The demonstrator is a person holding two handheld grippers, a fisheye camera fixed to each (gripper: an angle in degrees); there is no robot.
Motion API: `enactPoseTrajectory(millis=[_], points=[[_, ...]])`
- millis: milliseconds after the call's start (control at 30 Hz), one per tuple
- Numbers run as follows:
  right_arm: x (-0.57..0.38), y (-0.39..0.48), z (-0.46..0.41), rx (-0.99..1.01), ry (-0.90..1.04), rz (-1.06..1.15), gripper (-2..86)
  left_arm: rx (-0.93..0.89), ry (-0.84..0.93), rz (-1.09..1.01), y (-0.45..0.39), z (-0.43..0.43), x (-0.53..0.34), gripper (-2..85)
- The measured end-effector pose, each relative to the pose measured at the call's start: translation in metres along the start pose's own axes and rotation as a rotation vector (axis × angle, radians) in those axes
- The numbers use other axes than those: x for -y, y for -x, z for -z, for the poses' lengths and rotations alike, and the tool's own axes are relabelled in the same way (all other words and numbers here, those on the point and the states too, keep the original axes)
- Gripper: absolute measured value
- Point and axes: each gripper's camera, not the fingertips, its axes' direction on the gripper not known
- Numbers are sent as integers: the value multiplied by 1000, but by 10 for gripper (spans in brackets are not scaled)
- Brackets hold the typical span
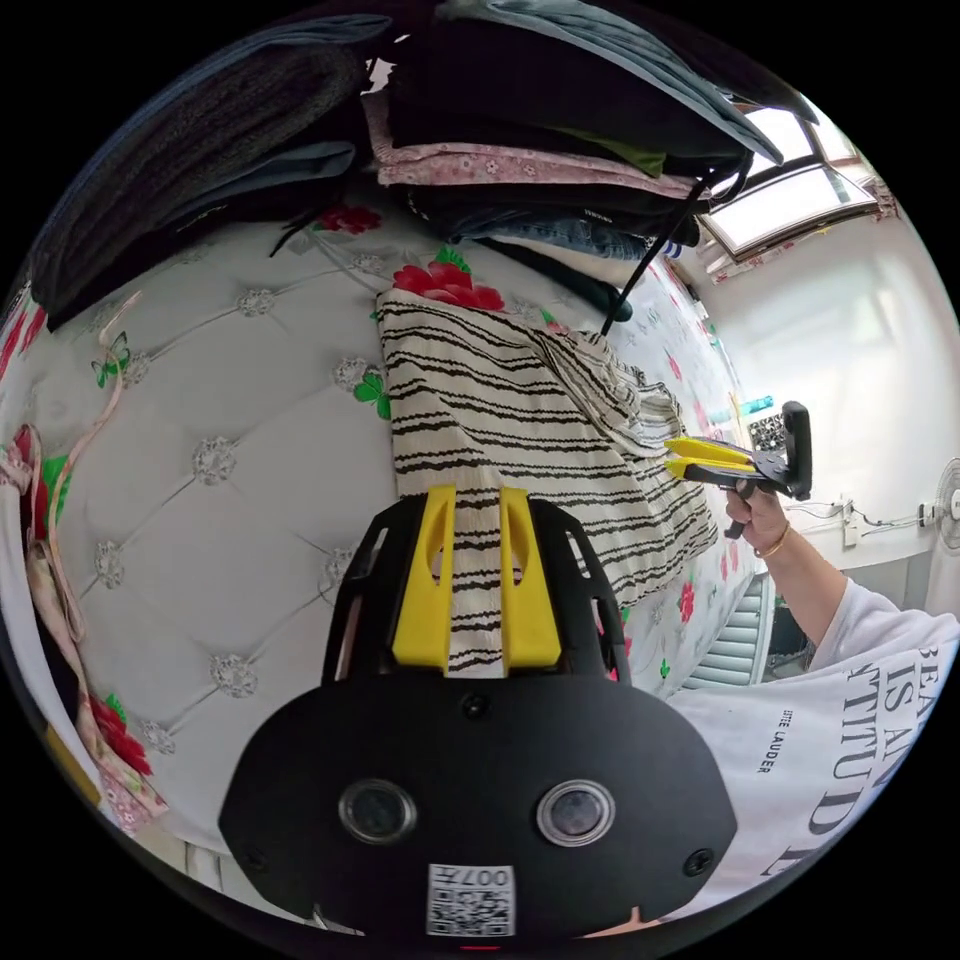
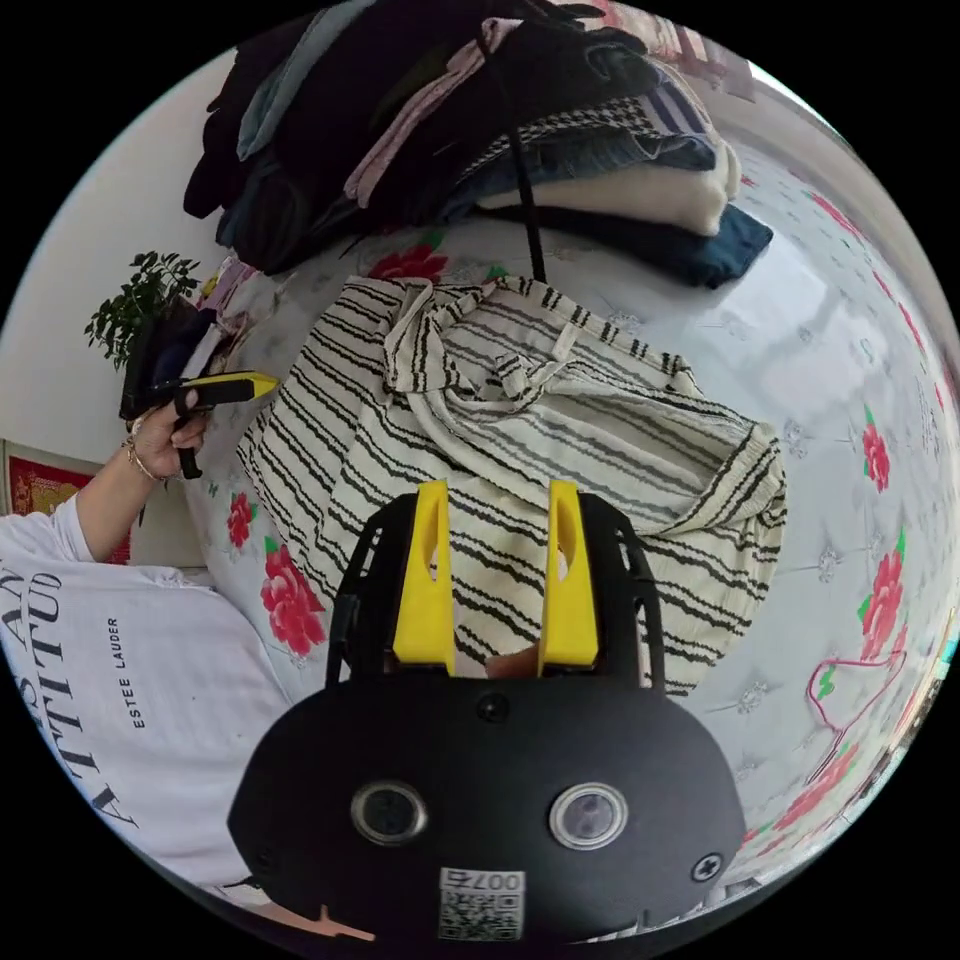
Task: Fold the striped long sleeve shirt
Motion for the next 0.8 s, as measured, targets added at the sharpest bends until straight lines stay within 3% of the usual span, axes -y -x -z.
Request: enactPoseTrajectory(millis=[233, 467, 600, 800], points=[[66, 6, -34, -98, 104, 90, 18, 32, -47, 80, 13, 14, -34, 61], [106, -65, 22, 47, -124, -170, 18, 28, -30, 151, 15, -2, -51, 60], [84, -99, 35, 119, -220, -380, 38, 22, -11, 161, 9, -15, -54, 62], [0, -98, 42, 259, -317, -406, 74, 43, 19, 135, -3, -30, -56, 74]])
